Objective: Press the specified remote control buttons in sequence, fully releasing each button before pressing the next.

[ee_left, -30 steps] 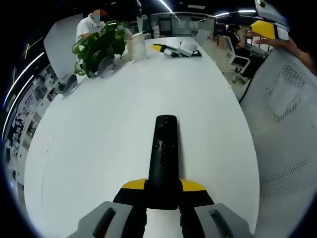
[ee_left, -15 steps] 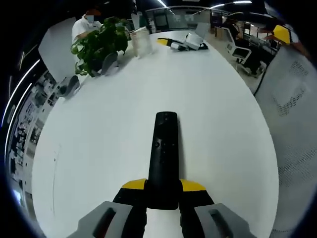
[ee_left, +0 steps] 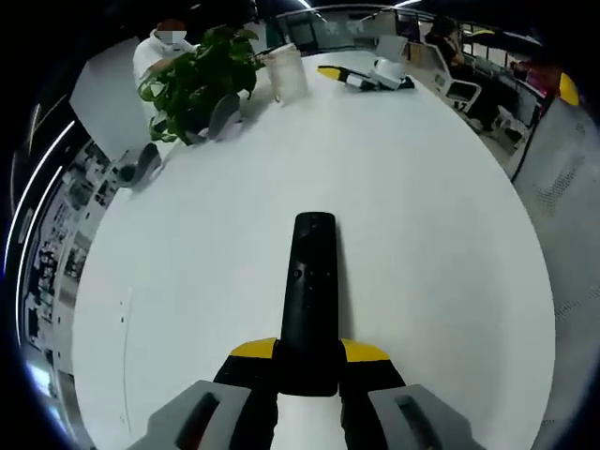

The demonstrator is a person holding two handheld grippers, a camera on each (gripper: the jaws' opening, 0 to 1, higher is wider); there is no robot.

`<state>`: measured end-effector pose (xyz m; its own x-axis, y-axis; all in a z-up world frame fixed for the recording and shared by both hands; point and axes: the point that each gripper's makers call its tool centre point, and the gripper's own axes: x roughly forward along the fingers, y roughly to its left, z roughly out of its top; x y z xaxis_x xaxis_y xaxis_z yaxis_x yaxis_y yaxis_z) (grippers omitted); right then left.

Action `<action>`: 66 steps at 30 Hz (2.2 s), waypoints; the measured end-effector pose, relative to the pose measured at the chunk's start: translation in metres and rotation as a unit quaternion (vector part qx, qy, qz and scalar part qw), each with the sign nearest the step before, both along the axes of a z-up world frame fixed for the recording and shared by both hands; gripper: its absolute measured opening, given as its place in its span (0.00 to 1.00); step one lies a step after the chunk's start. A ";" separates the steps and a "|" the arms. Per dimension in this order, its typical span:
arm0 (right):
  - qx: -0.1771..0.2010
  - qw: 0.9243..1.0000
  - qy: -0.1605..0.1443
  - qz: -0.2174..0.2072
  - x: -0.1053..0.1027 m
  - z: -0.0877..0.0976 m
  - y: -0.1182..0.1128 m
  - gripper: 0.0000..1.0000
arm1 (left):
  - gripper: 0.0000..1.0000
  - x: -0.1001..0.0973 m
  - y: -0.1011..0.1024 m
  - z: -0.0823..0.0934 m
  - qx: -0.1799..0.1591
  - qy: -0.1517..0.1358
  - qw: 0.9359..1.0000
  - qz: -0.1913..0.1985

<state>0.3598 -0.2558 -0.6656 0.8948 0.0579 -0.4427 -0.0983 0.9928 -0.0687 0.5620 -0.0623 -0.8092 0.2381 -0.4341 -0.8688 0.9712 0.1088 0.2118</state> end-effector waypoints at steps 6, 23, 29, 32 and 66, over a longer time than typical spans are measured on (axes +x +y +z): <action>0.002 1.000 0.002 -0.004 0.000 -0.001 -0.002 0.97 | 0.23 0.021 0.002 0.001 0.010 -0.010 1.000 0.005; 0.004 1.000 0.022 0.006 0.000 -0.008 0.002 0.96 | 0.23 0.062 0.005 -0.011 0.036 -0.021 0.999 0.008; 0.005 1.000 0.025 0.005 0.000 -0.010 0.002 0.96 | 0.23 0.080 0.007 -0.011 0.043 -0.028 0.999 0.008; 0.004 1.000 0.025 0.006 0.000 -0.010 0.002 0.96 | 0.23 0.081 0.006 -0.012 0.043 -0.025 0.999 0.003; 0.005 1.000 0.026 0.008 -0.001 -0.010 0.003 0.97 | 0.70 0.088 0.017 0.001 -0.009 -0.009 0.994 0.111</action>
